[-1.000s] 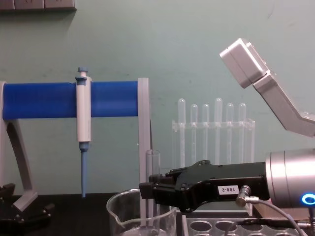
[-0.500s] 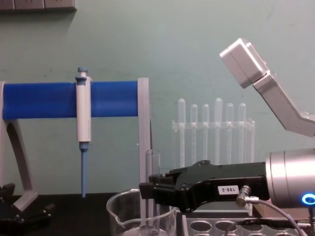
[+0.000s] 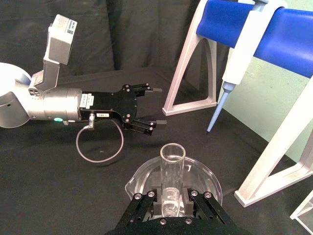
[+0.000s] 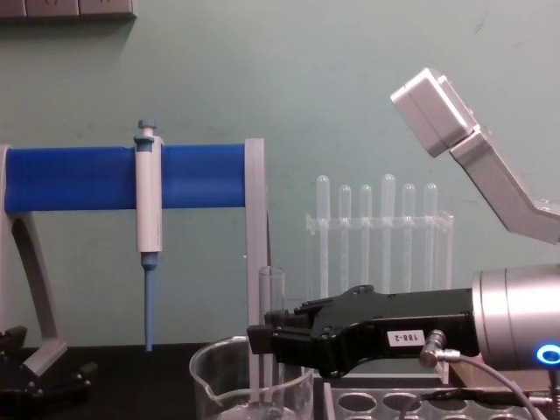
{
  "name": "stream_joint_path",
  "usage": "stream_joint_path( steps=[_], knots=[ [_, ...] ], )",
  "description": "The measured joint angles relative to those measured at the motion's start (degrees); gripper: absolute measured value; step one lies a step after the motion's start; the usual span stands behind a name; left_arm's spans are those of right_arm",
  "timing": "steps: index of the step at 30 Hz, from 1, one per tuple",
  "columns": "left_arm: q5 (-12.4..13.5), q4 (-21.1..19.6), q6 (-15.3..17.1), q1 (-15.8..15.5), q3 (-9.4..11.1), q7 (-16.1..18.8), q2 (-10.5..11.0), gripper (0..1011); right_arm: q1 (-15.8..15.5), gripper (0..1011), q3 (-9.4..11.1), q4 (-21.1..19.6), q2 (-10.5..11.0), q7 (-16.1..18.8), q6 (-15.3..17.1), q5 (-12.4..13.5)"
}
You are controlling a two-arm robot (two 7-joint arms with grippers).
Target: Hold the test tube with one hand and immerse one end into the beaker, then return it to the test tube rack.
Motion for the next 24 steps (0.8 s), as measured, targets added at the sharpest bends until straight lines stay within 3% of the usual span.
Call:
stream_joint_path(
  steps=[12, 24],
  knots=[
    [0.0, 0.0, 0.0, 0.0, 0.0, 0.0, 0.0, 1000, 0.2, 234, 1.0, -0.3, 0.0, 0.0, -0.2, 0.2],
    [0.0, 0.0, 0.0, 0.0, 0.0, 0.0, 0.0, 1000, 0.7, 234, 4.4, -6.4, 2.5, 1.1, 2.1, 5.0]
  ],
)
